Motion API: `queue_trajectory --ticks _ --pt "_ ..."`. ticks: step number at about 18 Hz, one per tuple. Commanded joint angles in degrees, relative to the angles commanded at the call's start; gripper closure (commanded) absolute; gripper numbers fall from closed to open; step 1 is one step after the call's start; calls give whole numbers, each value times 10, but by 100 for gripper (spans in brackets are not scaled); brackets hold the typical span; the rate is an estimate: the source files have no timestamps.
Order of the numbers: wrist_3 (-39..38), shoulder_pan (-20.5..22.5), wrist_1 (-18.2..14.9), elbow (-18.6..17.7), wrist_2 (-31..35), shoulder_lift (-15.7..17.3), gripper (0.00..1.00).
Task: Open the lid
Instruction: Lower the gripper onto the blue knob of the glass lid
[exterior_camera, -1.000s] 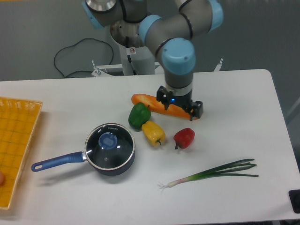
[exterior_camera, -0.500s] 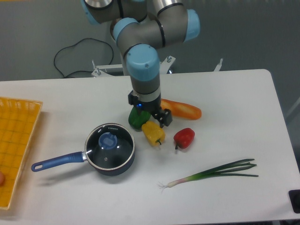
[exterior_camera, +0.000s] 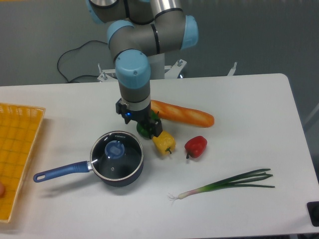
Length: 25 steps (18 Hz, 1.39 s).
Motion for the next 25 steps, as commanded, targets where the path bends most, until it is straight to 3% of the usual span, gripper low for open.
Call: queue_trajectory --ticks 14,21,25 --pt "-66 -26 4 8 -6 -13 0" --pt "-91 -42 4 45 -4 -41 0" --pt "-91 -42 4 46 -4 -45 0"
